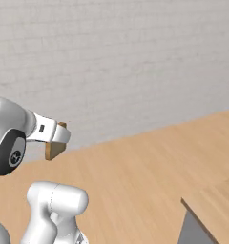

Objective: Start the toaster. Once the lever pops up, take the bread to the plate on the dining counter.

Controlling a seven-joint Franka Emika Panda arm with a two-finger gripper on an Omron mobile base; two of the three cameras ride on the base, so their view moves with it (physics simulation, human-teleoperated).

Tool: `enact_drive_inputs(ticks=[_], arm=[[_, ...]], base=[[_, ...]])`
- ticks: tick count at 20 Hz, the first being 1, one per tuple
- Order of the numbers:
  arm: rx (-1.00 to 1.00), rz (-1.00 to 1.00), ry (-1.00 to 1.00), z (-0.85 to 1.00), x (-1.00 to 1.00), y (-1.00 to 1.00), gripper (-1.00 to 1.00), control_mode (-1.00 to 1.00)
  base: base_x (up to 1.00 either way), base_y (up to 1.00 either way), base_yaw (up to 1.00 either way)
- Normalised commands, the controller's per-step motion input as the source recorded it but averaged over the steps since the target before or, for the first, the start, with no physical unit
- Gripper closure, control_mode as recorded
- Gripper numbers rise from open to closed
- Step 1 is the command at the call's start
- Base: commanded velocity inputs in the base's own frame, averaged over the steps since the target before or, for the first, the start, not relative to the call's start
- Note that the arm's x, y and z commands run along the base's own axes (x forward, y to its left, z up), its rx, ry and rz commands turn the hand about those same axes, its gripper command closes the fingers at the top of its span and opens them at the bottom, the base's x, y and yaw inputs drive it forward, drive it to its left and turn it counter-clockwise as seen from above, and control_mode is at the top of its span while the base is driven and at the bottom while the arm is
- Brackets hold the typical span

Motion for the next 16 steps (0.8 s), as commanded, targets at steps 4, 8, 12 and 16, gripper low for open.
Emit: enact_drive_inputs(ticks=[4,8,12,16], arm=[[0.0,0.0,0.0,0.0,0.0,0.0,1.0,1.0],[0.0,0.0,0.0,0.0,0.0,0.0,1.0,1.0],[0.0,0.0,0.0,0.0,0.0,0.0,1.0,1.0],[0.0,0.0,0.0,0.0,0.0,0.0,1.0,1.0]], base=[[0.99,0.51,-0.51],[0.98,0.36,-0.64],[0.65,0.26,-0.79],[0.83,0.39,-0.75]])
